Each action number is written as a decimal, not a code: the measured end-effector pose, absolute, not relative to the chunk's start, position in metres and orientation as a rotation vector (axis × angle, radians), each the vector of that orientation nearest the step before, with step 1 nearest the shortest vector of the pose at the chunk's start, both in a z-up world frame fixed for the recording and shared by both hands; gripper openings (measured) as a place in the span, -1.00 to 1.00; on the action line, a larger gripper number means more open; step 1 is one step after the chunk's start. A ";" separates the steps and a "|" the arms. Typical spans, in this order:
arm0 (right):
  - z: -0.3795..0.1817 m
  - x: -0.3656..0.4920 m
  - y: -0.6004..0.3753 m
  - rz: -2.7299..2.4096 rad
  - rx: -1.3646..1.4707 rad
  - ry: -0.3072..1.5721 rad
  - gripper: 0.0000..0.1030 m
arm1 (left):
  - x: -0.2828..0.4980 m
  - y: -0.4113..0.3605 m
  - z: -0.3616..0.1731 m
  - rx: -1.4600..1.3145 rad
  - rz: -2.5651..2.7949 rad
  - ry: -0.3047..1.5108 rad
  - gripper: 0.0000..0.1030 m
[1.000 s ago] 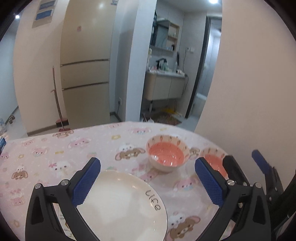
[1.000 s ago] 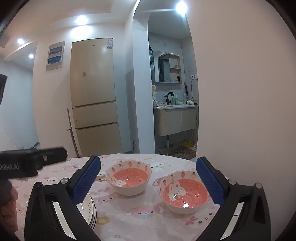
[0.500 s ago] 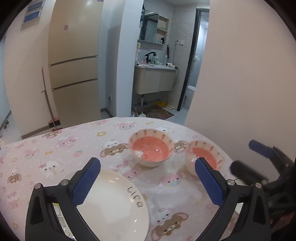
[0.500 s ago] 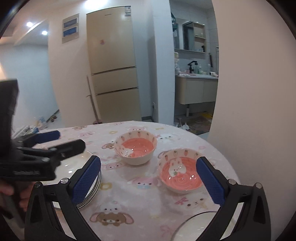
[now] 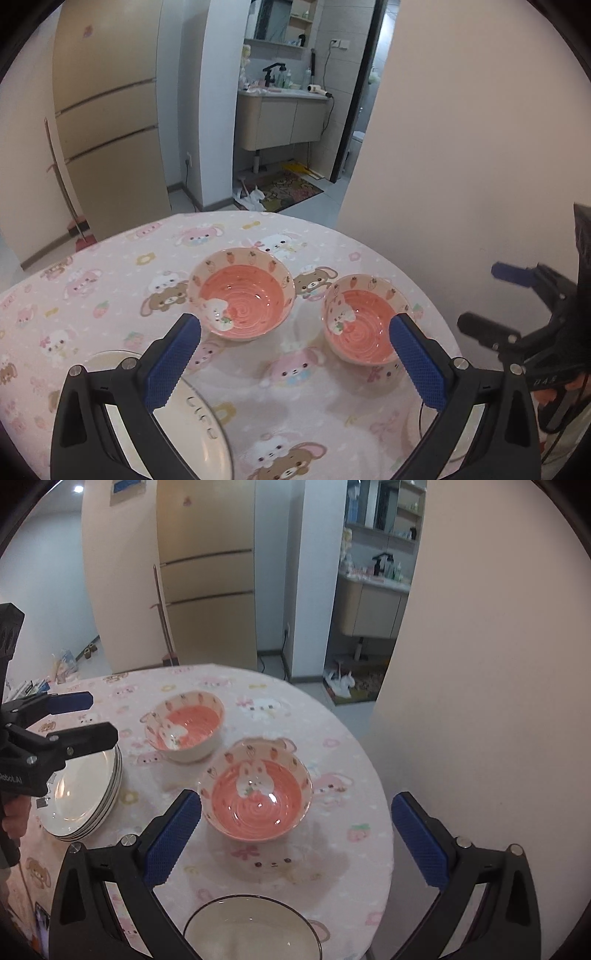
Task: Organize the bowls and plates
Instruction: 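Lower both tools to a pink strawberry bowl and close them on its rim, then lift the pink bowl with the left tool while the right tool holds its rim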
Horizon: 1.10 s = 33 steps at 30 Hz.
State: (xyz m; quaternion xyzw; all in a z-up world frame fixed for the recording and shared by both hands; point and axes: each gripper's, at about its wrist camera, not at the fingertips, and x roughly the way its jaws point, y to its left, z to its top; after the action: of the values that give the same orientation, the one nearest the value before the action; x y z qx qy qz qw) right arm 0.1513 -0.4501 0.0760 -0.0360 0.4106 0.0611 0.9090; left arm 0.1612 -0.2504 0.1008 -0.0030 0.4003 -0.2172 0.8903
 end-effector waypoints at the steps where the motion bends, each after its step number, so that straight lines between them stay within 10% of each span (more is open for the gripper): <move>1: 0.071 0.157 -0.453 0.133 -0.060 0.875 0.99 | 0.166 -0.255 0.096 -0.023 -0.456 0.851 1.00; 5: 0.052 0.180 -0.458 0.141 -0.054 0.953 0.99 | 0.181 -0.278 0.071 -0.079 -0.530 0.960 0.96; 9: 0.029 0.201 -0.469 0.162 -0.009 1.045 0.96 | 0.192 -0.293 0.044 -0.078 -0.553 1.079 0.50; 22: -0.037 0.242 -0.486 0.194 0.181 1.243 -0.18 | 0.217 -0.318 -0.003 -0.120 -0.542 1.204 -0.12; 33: -0.039 0.239 -0.477 0.222 0.239 1.270 -0.76 | 0.221 -0.328 -0.021 -0.058 -0.493 1.193 -0.74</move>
State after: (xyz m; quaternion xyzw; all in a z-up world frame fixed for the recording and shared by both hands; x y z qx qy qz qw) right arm 0.2389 -0.4772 -0.0390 0.1109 0.5905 0.1030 0.7927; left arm 0.2210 -0.3279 -0.0212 -0.0271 0.5559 -0.2295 0.7985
